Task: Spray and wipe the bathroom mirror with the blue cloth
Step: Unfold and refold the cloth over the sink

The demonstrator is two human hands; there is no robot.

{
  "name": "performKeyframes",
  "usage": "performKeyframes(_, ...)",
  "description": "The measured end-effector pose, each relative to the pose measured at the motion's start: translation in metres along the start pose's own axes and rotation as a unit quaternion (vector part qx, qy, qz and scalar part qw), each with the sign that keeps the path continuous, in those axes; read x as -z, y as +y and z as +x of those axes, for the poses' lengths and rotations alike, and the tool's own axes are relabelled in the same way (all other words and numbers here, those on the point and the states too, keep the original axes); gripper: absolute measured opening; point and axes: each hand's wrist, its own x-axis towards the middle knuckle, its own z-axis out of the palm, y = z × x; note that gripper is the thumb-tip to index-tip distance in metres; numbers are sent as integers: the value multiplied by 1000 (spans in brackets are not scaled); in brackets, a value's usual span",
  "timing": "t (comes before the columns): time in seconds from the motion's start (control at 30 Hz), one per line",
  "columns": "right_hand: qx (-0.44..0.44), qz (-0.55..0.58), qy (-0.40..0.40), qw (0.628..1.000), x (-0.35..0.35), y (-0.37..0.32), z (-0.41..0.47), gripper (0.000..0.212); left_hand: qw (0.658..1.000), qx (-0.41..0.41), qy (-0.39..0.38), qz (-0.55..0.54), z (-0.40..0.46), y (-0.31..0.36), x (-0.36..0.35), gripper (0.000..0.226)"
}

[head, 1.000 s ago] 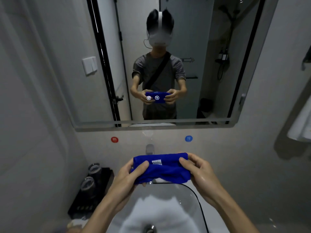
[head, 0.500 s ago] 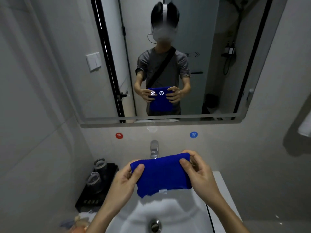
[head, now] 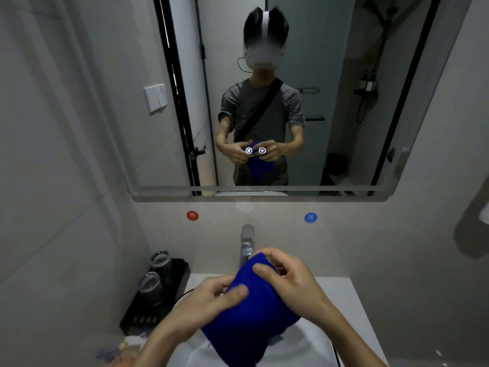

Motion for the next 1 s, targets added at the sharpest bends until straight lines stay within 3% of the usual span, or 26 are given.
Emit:
performKeyframes(0.1,-20,28,4,999,-8,14,2,18,975,-38,56,212,-2,3,-6,29)
performKeyframes(0.27,-106,168,10,980,-24,33,5,34,917,-81,131,368,-13,8,-1,45)
performKeyframes(0.33,-141,249,-15,958,-36,43,7,45,911,-99,150,372,-19,5,4,39)
performKeyframes(0.43,-194,371,-45,907,-61,56,6,65,931,-115,171,301,-29,0,17,22)
performKeyframes(0.63,-341,516,-44,785,-147,49,5,106,953,-99,256,125,-57,-7,57,26)
performKeyframes(0.73,-382,572,-51,724,-184,41,5,103,947,-78,295,102,-75,-18,75,25)
performKeyframes(0.8,-390,583,-94,706,-200,45,5,93,937,-67,327,106,-90,-29,88,25)
performKeyframes(0.9,-390,553,-154,720,-220,58,4,66,924,-28,361,125,-116,-55,108,26)
performKeyframes(1.0,-445,461,-154,752,-249,66,-1,58,904,58,387,172,-145,-92,130,37)
